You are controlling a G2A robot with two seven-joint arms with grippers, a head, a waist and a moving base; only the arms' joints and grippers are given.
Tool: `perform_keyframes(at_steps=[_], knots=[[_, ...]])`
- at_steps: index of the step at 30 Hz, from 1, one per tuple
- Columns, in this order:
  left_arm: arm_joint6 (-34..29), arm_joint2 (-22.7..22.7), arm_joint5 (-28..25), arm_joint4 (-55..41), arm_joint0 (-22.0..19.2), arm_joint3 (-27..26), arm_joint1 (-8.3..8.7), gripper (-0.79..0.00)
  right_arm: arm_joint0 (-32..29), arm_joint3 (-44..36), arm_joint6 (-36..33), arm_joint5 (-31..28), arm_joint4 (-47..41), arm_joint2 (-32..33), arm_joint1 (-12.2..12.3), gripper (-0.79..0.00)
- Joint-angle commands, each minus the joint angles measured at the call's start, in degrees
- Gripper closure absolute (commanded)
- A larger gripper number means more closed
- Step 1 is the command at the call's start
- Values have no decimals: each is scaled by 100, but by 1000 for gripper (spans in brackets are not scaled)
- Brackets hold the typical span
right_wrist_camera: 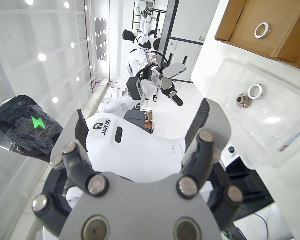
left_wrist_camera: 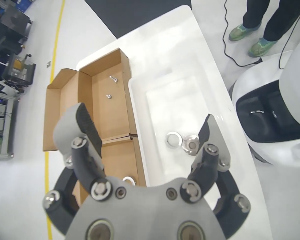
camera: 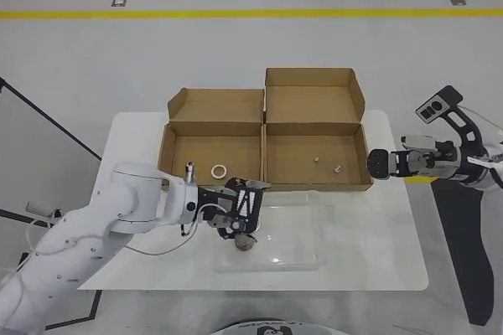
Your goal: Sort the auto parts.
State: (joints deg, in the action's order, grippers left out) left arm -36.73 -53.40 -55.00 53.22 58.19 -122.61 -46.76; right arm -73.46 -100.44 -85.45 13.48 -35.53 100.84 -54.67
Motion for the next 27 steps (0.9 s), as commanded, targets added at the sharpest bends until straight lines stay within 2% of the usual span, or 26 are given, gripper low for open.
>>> perform_keyframes(at_steps=[1, 4, 11, 15, 24, 27], knots=[[-801, 280, 125, -472, -303, -23, -34, -785, 0, 0, 0, 0, 0, 0, 0, -785], [-1617, 677, 362, -923, -778, 36, -102, -785, 0, 0, 0, 0, 0, 0, 0, -785], [-2318, 2017, 1063, -1391, -2027, 327, -183, -785, 0, 0, 0, 0, 0, 0, 0, -785], [-2729, 2593, 1474, -1869, -2601, 538, -261, -785, 0, 0, 0, 0, 0, 0, 0, -785], [-2757, 2623, 1503, -1911, -2641, 558, -270, -785, 0, 0, 0, 0, 0, 0, 0, -785], [-2587, 2658, 1581, -1761, -2481, 638, -271, -785, 0, 0, 0, 0, 0, 0, 0, -785]])
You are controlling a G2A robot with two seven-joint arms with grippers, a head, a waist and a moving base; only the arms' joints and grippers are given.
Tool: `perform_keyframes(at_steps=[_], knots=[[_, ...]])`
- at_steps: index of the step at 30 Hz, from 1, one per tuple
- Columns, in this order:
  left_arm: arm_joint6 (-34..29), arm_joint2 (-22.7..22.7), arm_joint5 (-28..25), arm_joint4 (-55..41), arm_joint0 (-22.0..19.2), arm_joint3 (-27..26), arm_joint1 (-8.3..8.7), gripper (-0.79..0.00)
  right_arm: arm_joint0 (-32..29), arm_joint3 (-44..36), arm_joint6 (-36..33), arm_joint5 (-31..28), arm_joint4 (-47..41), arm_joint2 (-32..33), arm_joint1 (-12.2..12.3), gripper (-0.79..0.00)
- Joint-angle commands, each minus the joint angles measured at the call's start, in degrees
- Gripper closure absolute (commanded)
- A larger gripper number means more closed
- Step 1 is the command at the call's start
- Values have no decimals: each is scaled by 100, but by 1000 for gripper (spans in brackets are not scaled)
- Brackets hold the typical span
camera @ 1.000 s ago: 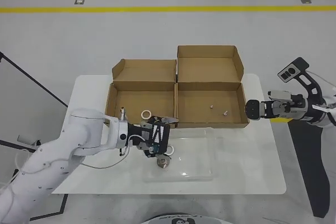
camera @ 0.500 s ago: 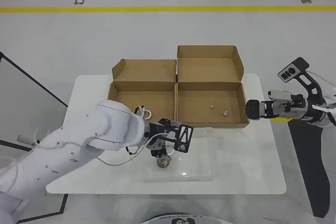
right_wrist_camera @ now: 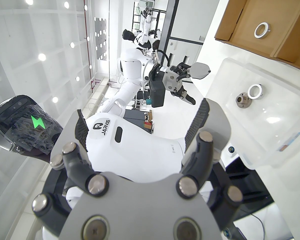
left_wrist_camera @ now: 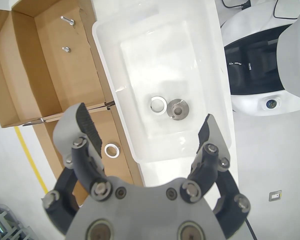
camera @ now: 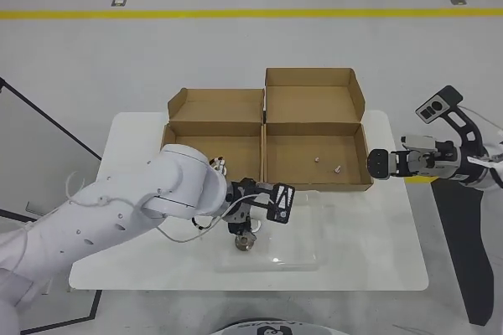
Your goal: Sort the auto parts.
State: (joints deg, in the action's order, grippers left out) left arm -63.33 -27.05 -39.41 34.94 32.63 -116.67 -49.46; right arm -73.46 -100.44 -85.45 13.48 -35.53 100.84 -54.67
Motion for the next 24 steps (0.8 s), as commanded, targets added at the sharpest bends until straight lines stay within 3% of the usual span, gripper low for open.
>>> perform_keyframes(at_steps=[1, 11, 24], knots=[[18, 65, 47, 136, 113, 79, -5, -785, 0, 0, 0, 0, 0, 0, 0, -785], [-526, 412, 814, 540, 254, 117, -185, -785, 0, 0, 0, 0, 0, 0, 0, -785], [-527, 406, 837, 545, 246, 118, -191, -785, 0, 0, 0, 0, 0, 0, 0, -785]])
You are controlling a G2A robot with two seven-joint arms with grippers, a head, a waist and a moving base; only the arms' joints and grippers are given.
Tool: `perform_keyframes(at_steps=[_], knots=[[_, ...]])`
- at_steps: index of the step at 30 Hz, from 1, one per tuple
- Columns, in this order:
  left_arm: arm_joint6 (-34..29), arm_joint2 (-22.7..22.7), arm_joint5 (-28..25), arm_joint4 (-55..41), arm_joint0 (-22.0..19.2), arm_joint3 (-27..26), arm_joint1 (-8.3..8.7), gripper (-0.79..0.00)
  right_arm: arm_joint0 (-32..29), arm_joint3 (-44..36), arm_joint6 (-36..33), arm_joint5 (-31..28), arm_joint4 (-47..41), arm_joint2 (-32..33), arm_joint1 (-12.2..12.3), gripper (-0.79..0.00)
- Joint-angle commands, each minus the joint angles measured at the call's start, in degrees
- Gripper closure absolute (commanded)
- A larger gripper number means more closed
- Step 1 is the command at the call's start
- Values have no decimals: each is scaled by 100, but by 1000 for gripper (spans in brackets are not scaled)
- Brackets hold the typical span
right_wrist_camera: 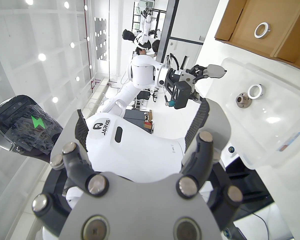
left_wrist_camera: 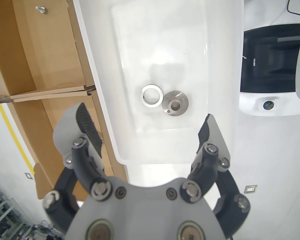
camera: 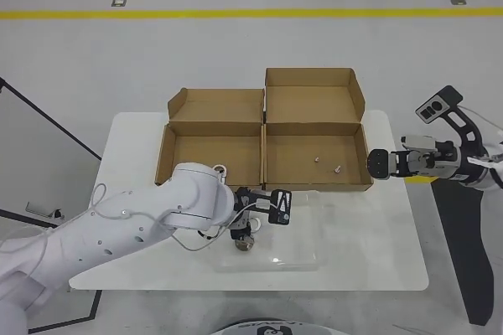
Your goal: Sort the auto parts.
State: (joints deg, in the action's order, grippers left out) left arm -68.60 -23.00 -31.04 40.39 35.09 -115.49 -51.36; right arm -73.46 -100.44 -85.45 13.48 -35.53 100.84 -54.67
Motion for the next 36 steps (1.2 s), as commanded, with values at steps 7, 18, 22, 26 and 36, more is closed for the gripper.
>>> perform_keyframes(at_steps=[7, 18, 22, 26, 36], knots=[[88, 1, 39, 99, 77, 26, 4, -785, 0, 0, 0, 0, 0, 0, 0, -785], [-807, 263, 912, 323, 264, 4, -165, -785, 0, 0, 0, 0, 0, 0, 0, -785], [-1087, 339, 919, 138, 199, -15, -270, -785, 0, 0, 0, 0, 0, 0, 0, -785], [-1119, 342, 909, 152, 183, -4, -277, -785, 0, 0, 0, 0, 0, 0, 0, -785], [-1032, 450, 874, 395, 324, 5, -327, -785, 0, 0, 0, 0, 0, 0, 0, -785]])
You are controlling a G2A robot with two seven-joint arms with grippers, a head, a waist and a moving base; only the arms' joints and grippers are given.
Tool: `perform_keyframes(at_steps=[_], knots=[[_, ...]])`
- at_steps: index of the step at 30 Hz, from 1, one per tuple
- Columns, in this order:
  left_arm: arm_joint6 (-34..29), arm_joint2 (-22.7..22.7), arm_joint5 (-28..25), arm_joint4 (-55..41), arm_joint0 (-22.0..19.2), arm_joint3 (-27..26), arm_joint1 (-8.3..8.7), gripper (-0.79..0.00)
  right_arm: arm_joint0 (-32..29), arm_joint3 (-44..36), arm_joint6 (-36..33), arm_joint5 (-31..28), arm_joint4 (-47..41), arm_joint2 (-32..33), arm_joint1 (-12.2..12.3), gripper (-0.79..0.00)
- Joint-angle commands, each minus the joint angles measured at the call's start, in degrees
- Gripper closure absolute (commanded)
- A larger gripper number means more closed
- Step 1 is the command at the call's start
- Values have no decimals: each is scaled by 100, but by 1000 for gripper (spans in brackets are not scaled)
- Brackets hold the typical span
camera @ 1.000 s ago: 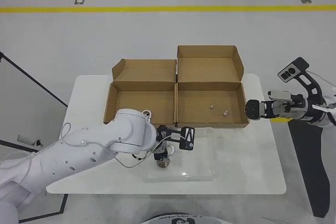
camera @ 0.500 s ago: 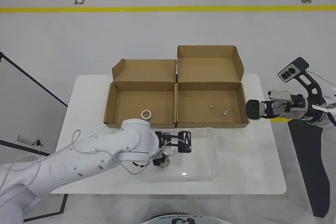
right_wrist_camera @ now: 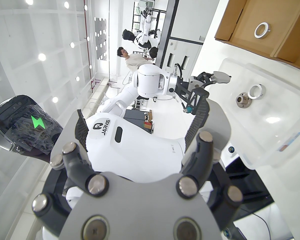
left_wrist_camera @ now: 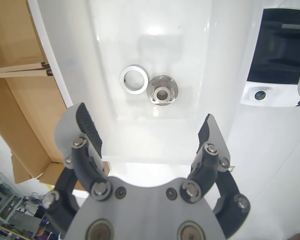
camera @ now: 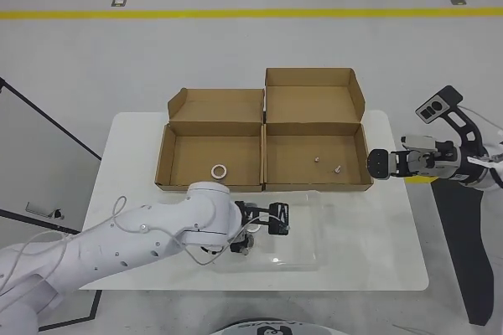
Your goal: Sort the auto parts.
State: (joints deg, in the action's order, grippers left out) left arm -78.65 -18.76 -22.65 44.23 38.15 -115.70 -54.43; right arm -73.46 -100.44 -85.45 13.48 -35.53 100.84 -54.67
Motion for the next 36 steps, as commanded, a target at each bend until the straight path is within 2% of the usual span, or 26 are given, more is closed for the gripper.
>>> perform_keyframes(at_steps=[1, 11, 12, 13, 14, 16, 20, 28, 36], knots=[[-63, 53, 66, 62, 20, 33, -43, -785, 0, 0, 0, 0, 0, 0, 0, -785], [-264, 242, 215, 317, 7, 259, -290, -785, 0, 0, 0, 0, 0, 0, 0, -785], [-267, 242, 215, 317, 6, 285, -308, -736, 0, 0, 0, 0, 0, 0, 0, -785], [-273, 247, 206, 313, 10, 307, -324, -634, 0, 0, 0, 0, 0, 0, 0, -785], [-287, 252, 201, 314, 17, 331, -338, -603, 0, 0, 0, 0, 0, 0, 0, -785], [-301, 260, 177, 305, 35, 373, -362, -462, 0, 0, 0, 0, 0, 0, 0, -785], [-305, 261, 108, 284, 73, 473, -398, -376, 0, 0, 0, 0, 0, 0, 0, -785], [-263, 286, -36, 246, 153, 714, -467, -345, 0, 0, 0, 0, 0, 0, 0, -785], [-166, 339, -133, 186, 204, 897, -525, -372, 0, 0, 0, 0, 0, 0, 0, -785]])
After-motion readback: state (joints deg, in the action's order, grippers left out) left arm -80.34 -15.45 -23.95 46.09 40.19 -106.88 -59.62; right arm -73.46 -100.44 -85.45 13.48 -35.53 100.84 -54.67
